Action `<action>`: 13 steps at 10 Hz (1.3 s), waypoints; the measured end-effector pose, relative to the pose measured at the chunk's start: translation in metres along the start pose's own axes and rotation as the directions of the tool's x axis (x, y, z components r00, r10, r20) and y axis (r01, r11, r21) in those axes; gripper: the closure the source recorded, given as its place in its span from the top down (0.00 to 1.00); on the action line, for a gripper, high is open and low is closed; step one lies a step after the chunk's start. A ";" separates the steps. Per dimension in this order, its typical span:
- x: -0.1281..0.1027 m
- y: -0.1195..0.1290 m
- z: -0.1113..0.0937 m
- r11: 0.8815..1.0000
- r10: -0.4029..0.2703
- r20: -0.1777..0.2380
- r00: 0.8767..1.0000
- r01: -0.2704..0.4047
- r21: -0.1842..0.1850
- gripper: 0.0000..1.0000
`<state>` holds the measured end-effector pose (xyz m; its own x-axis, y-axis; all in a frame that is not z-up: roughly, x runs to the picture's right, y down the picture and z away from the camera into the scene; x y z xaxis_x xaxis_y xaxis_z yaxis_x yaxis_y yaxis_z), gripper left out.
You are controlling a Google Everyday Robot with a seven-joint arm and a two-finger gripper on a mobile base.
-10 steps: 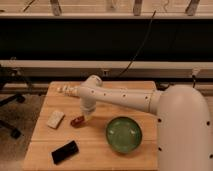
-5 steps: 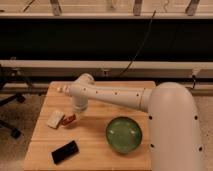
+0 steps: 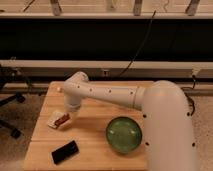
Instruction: Place the pepper on the white sponge
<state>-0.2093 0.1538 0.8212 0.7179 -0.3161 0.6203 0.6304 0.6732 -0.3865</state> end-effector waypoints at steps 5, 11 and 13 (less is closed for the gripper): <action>-0.026 -0.039 0.006 0.998 -0.066 0.049 0.997 0.067 -0.001 0.00; -0.020 -0.064 0.018 0.998 -0.069 0.063 0.996 0.070 -0.010 0.28; -0.020 -0.061 0.026 0.997 -0.066 0.068 0.995 0.068 -0.020 0.48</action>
<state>-0.2702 0.1363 0.8499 0.6527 -0.3140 0.6895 0.6835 0.6366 -0.3572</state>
